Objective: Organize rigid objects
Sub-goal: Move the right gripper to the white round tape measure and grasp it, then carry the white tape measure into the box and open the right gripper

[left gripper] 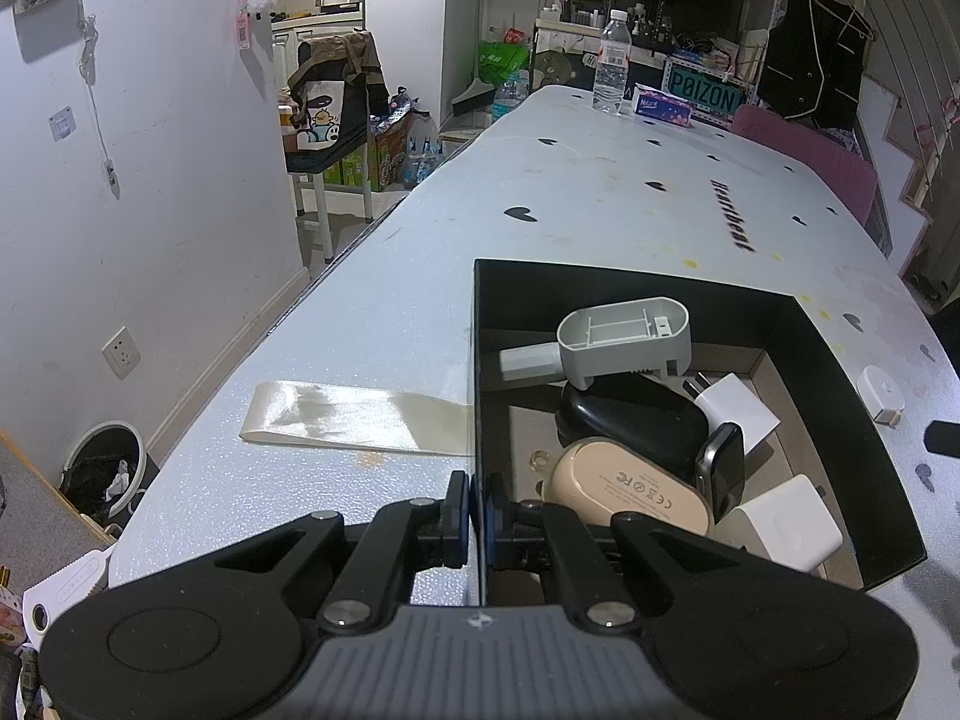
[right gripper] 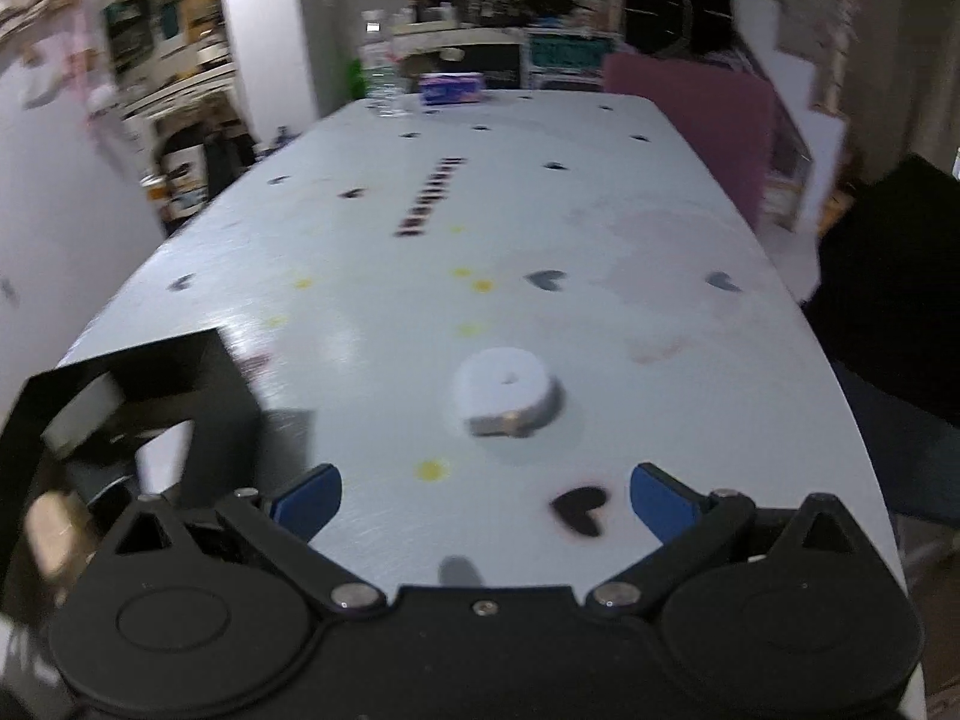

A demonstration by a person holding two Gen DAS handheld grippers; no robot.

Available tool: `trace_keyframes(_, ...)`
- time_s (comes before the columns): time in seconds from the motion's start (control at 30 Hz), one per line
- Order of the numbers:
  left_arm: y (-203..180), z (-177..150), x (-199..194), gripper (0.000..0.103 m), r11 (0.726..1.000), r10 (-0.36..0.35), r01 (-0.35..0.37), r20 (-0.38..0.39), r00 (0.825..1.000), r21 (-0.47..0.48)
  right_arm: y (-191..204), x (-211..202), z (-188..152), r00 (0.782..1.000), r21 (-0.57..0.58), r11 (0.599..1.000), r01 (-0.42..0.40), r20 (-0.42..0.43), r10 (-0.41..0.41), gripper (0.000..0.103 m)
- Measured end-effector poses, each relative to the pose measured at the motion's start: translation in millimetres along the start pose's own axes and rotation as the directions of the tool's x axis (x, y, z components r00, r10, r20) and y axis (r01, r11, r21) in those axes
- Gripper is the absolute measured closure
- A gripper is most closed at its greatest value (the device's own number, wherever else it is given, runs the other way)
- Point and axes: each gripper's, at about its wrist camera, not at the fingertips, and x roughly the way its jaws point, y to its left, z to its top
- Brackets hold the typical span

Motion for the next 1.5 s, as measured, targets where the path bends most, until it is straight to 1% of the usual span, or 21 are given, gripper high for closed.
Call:
trace_keyframes(0.1,0,0,0,0.099,1.0,0.0,0.0,0.0,1.0,0.0,-6,18,5,1.0,-0.02,1.0,0.007,0.028,-0.006,0.0)
trace_keyframes(0.2,0,0,0,0.099,1.0,0.0,0.0,0.001,1.0,0.001,-7,42,10,1.0,-0.052,0.999,-0.011,0.009,0.012,0.001)
trace_keyframes(0.27,0,0,0,0.099,1.0,0.001,-0.001,0.0,1.0,0.0,-6,56,12,1.0,-0.05,0.999,-0.011,-0.017,0.01,0.005)
trace_keyframes(0.33,0,0,0,0.099,1.0,0.0,0.0,0.0,1.0,0.0,-3,67,12,0.999,-0.047,0.998,-0.029,-0.041,0.027,0.011)
trace_keyframes(0.37,0,0,0,0.099,1.0,0.001,-0.001,0.001,1.0,0.001,-1,72,13,0.998,-0.044,0.998,-0.035,-0.051,0.032,0.013)
trace_keyframes(0.47,0,0,0,0.099,1.0,-0.001,0.001,0.0,1.0,-0.002,10,77,14,0.999,-0.078,0.997,-0.017,-0.042,0.014,0.012)
trace_keyframes(0.63,0,0,0,0.099,1.0,-0.001,0.001,0.001,1.0,-0.002,15,79,18,0.999,-0.085,0.996,-0.018,-0.03,0.016,0.021)
trace_keyframes(0.7,0,0,0,0.099,1.0,-0.001,0.001,0.001,1.0,-0.001,15,79,20,1.0,-0.087,0.996,-0.005,-0.022,0.003,0.032)
trace_keyframes(0.73,0,0,0,0.099,1.0,-0.001,0.001,0.001,1.0,-0.002,16,78,20,1.0,-0.087,0.996,-0.001,-0.021,-0.001,0.043)
trace_keyframes(0.77,1,1,0,0.099,1.0,-0.002,0.002,0.001,1.0,-0.003,16,76,21,1.0,-0.089,0.996,0.0,-0.019,-0.002,0.05)
trace_keyframes(0.83,1,1,-1,0.099,1.0,-0.004,0.004,0.0,1.0,-0.006,20,73,20,1.0,-0.115,0.993,0.015,-0.025,-0.018,0.05)
trace_keyframes(0.93,1,1,-1,0.099,1.0,-0.004,0.004,0.001,1.0,-0.007,27,64,14,0.999,-0.183,0.982,0.048,-0.008,-0.051,0.05)
trace_keyframes(1.07,1,1,-2,0.099,1.0,-0.003,0.003,0.0,1.0,-0.007,24,48,9,1.0,-0.161,0.987,0.012,-0.014,-0.014,0.05)
trace_keyframes(1.23,2,1,-1,0.099,1.0,0.004,-0.004,0.001,1.0,-0.006,26,21,4,1.0,-0.166,0.986,-0.014,-0.006,0.013,0.05)
trace_keyframes(1.5,-1,-1,-1,0.1,1.0,0.014,-0.014,0.001,1.0,-0.007,37,-26,1,0.995,-0.165,0.981,-0.1,0.012,0.103,0.05)
